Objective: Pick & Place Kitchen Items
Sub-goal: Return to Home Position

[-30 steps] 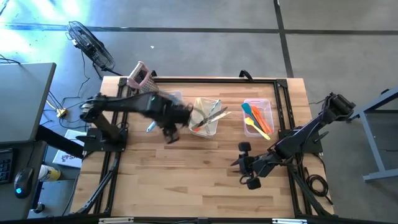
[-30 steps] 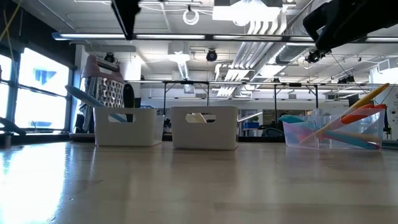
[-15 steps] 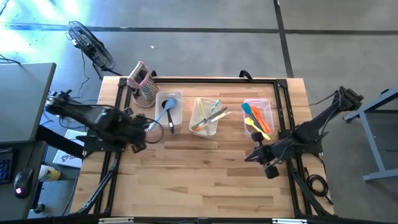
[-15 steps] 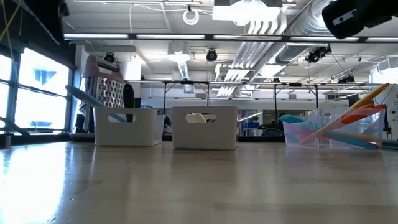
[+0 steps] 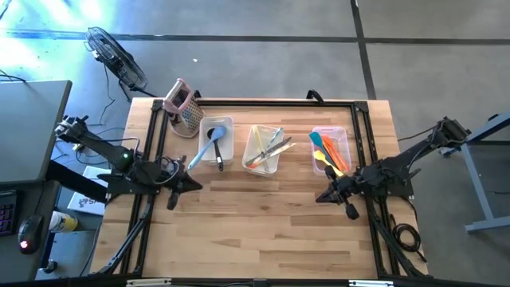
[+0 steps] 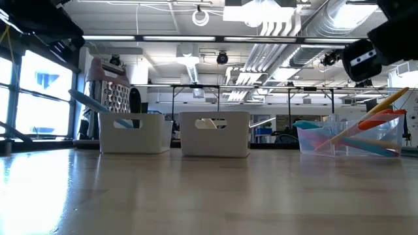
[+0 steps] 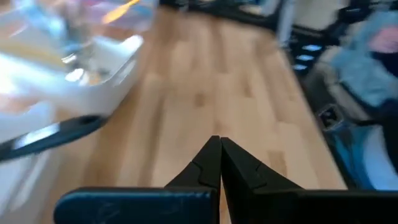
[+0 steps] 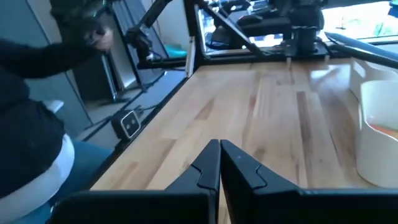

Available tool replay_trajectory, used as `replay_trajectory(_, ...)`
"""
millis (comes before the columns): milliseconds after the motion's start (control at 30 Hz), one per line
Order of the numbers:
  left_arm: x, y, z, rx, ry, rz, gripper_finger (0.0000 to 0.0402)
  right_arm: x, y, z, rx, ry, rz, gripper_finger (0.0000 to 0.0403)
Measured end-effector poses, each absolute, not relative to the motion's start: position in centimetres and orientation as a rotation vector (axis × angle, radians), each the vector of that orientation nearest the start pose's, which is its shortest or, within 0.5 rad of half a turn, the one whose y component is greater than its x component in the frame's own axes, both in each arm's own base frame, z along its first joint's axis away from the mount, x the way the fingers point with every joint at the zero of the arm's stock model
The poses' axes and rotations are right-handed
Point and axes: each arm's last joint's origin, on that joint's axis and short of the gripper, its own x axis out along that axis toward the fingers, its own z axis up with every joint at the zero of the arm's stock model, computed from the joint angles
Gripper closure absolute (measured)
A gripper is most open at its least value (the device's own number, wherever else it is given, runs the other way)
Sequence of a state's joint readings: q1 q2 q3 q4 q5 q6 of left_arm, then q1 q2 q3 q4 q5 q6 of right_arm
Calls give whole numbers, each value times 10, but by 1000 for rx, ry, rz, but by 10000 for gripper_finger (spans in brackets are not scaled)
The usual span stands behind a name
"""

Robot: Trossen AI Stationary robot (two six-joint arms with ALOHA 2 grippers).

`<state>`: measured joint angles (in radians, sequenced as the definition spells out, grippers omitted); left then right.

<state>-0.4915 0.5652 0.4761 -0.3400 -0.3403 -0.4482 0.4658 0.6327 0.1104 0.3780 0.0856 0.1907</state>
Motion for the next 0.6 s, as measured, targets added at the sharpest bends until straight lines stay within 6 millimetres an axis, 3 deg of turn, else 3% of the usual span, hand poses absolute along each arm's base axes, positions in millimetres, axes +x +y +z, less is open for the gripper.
replay_trajectory(167, 127, -61, 213, -215, 322, -232, 401, 128, 56, 162, 182, 146, 338, 400)
replay_trajectory(600, 120, -61, 161, -211, 252, -361, 402, 130, 47, 153, 204, 152, 249, 400)
